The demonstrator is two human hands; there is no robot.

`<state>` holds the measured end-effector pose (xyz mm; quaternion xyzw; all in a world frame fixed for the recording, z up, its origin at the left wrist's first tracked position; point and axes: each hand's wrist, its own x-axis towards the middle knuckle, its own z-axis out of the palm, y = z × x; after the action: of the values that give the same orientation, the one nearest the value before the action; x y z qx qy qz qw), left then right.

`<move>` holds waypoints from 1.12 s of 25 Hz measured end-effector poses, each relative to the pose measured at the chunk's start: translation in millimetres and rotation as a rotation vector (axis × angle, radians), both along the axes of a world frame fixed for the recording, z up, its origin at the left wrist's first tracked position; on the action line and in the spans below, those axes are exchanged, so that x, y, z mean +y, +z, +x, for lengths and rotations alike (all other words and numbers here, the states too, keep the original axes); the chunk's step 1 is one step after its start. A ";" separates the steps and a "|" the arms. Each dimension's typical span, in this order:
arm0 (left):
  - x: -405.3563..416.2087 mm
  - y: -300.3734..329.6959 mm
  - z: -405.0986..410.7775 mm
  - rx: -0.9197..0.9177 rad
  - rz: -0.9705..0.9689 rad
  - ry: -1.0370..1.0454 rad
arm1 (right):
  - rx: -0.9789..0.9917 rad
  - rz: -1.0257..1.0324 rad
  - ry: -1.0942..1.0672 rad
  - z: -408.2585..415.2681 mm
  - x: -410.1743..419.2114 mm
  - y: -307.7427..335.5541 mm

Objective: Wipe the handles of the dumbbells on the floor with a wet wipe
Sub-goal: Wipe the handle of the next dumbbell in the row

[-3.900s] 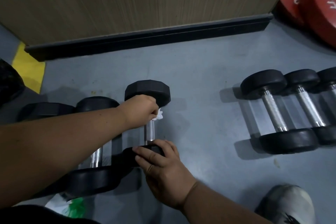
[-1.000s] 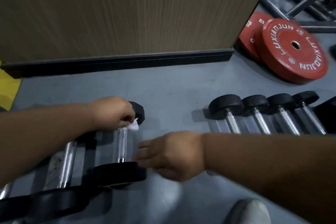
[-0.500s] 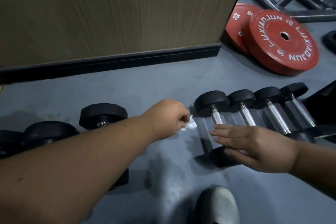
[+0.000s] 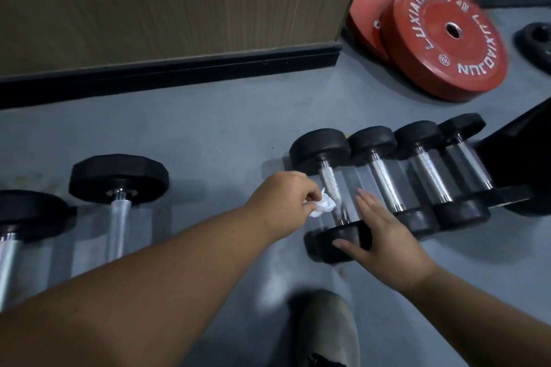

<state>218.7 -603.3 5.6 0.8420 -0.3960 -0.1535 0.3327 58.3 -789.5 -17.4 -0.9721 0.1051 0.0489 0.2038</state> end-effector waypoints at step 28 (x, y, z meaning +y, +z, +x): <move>-80.8 -59.5 -13.7 0.209 0.094 -0.064 | 0.001 -0.104 0.041 -15.6 8.0 -19.7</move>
<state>205.0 -684.1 -53.9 0.8230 -0.3783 -0.2694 0.3271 42.8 -781.5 -37.2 -0.9833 0.0875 0.0480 0.1520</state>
